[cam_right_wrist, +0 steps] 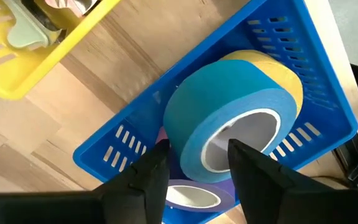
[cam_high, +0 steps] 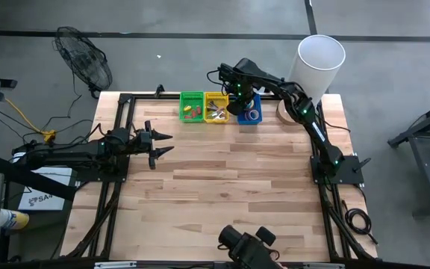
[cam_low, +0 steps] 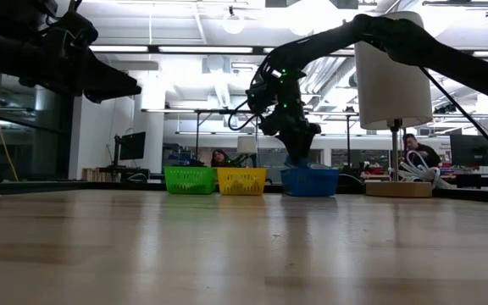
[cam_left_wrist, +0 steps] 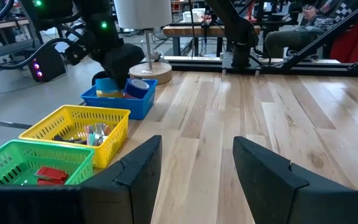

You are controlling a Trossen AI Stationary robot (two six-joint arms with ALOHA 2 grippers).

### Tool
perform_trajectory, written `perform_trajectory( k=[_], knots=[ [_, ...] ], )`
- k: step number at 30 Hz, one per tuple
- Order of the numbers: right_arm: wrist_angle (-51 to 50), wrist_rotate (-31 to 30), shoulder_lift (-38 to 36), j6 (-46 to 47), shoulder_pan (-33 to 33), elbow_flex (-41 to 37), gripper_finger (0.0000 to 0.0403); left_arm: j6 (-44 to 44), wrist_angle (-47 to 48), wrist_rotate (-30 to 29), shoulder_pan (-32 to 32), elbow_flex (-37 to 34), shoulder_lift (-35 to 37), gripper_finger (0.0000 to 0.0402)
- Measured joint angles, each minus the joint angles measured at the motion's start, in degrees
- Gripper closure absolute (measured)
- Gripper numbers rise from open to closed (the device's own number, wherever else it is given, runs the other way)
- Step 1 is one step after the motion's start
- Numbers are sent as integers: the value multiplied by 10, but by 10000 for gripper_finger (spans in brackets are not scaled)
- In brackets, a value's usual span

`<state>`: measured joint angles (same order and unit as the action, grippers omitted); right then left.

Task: Pick and place Stapler, Stapler remover, tape
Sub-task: Put the light blue tape into the blue bin

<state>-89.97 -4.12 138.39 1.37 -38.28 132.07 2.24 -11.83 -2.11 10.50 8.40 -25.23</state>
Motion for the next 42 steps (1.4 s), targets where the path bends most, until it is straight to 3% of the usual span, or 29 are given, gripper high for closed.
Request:
perform_trajectory(
  k=[6, 21, 30, 42],
  knots=[
    [0, 18, -1, -32, 2, 0, 251, 0, 0, 0, 0, 0, 0, 207],
    [-1, -46, -1, -94, 27, 0, 251, 4, 8, 0, 0, 0, 0, 207],
    [-1, -40, -1, -107, 45, 0, 254, 5, 10, 0, 0, 0, 0, 207],
    [-1, -41, -1, -110, 62, 0, 306, 4, 15, 0, 0, 0, 0, 207]
  ],
)
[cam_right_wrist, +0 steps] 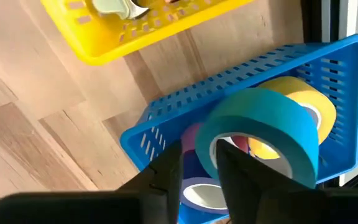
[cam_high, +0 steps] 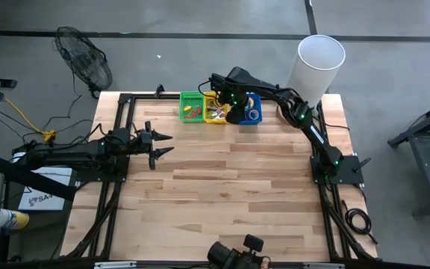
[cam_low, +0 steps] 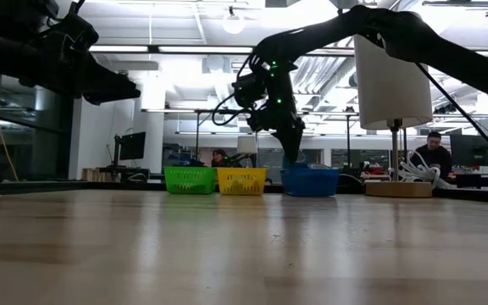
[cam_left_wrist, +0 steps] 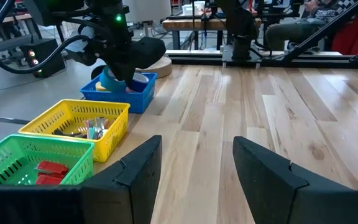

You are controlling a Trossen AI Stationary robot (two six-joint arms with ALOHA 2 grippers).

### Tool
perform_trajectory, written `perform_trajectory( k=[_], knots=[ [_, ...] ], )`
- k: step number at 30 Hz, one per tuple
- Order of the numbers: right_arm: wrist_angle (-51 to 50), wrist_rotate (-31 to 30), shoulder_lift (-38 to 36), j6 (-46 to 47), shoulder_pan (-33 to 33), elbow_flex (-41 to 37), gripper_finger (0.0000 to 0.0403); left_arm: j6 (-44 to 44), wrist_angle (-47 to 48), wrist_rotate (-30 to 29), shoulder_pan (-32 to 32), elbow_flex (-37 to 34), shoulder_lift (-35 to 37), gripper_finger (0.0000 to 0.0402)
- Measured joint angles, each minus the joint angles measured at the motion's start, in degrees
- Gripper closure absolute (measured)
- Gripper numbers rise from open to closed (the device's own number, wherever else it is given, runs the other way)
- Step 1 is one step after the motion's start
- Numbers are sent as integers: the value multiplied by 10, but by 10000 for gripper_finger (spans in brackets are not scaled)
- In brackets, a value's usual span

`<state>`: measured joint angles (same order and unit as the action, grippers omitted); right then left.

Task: Pick and place Stapler, Stapler remover, tape
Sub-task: Put the light blue tape into the blue bin

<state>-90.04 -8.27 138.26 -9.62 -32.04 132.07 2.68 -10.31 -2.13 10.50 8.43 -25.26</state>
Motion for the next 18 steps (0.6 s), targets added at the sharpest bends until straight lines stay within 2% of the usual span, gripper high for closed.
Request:
perform_trajectory(
  k=[8, 12, 18],
  knots=[
    [0, 4, 0, 6, 0, 0, 394, 0, 1, 0, 0, 0, 0, 207],
    [0, 13, 0, 13, 0, 0, 392, 0, 2, 0, 0, 0, 0, 207],
    [0, -6, 0, 61, -6, 0, 401, -1, 2, 0, 0, 0, 0, 207]
  ],
)
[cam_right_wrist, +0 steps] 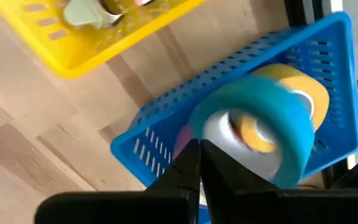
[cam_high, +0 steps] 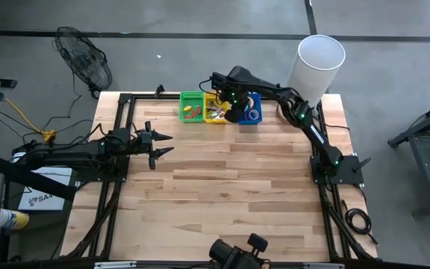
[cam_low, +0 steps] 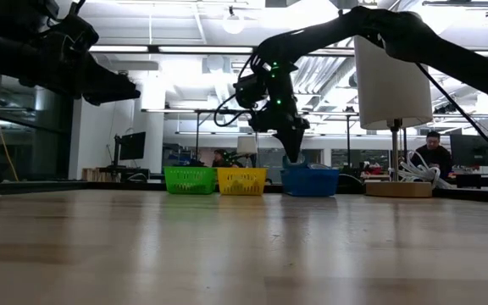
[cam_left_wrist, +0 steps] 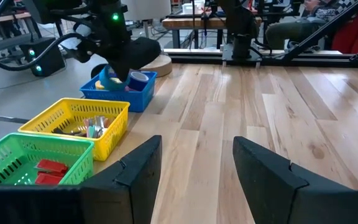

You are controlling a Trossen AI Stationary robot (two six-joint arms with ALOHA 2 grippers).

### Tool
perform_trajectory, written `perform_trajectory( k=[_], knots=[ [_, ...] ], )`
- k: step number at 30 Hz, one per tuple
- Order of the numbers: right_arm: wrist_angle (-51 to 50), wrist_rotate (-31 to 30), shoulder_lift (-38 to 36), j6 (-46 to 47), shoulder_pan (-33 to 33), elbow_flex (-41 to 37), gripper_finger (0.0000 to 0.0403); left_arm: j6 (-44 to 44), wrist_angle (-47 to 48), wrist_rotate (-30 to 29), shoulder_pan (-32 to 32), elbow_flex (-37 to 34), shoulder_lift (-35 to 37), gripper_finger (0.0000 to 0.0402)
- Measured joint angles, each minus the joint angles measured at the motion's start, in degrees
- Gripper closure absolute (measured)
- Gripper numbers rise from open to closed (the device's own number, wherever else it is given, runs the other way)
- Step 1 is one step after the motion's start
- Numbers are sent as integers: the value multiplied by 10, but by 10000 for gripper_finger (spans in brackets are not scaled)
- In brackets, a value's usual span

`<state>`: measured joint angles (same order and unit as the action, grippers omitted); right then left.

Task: Pick and place Stapler, Stapler remover, tape
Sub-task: Put the light blue tape into the blue bin

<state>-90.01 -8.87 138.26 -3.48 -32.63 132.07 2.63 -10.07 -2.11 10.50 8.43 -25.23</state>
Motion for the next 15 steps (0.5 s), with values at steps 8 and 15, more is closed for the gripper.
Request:
perform_trajectory(
  k=[8, 15],
  knots=[
    [0, 6, 0, 20, -3, 0, 401, 0, 0, 0, 0, 0, 0, 207],
    [0, 2, 0, 24, -3, 0, 402, 0, 0, 0, 0, 0, 0, 207]
  ],
)
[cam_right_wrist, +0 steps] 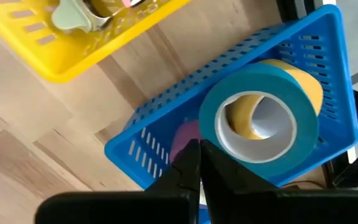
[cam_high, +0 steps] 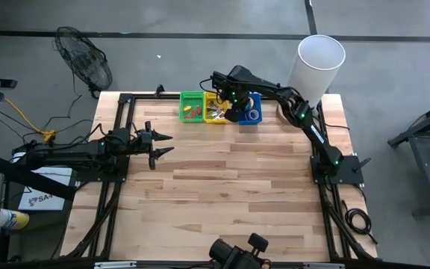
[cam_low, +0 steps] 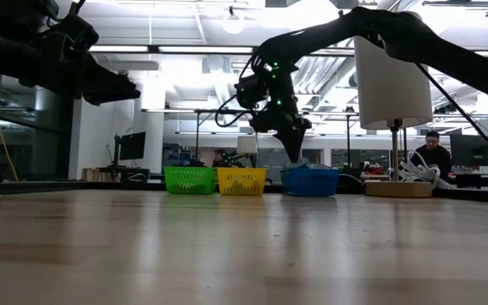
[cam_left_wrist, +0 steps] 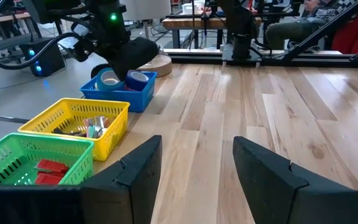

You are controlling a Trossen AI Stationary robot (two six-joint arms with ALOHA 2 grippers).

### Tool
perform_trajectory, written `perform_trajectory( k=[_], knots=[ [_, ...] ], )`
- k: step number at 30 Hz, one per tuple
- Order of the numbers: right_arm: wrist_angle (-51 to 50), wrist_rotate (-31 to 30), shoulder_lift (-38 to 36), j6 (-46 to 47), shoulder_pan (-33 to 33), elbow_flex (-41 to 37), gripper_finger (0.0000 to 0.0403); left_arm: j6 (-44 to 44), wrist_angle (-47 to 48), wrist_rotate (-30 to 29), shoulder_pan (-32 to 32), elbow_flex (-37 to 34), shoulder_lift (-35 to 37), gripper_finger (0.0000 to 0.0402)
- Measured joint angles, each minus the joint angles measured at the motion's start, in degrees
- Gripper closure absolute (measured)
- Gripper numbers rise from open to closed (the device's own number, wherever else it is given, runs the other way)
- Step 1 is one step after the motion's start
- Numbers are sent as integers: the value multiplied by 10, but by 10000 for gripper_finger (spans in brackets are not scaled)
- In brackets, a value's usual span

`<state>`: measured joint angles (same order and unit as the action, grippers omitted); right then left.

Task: Pick and place Stapler, Stapler remover, tape
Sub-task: Put the light blue tape into the blue bin

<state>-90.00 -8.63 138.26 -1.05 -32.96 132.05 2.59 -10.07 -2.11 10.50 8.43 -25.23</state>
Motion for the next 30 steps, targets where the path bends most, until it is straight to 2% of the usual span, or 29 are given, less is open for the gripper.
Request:
perform_trajectory(
  k=[30],
  knots=[
    [45, -5, 0, 11, 0, -7, 403, -1, 0, 0, 0, 0, 0, 207]
  ],
)
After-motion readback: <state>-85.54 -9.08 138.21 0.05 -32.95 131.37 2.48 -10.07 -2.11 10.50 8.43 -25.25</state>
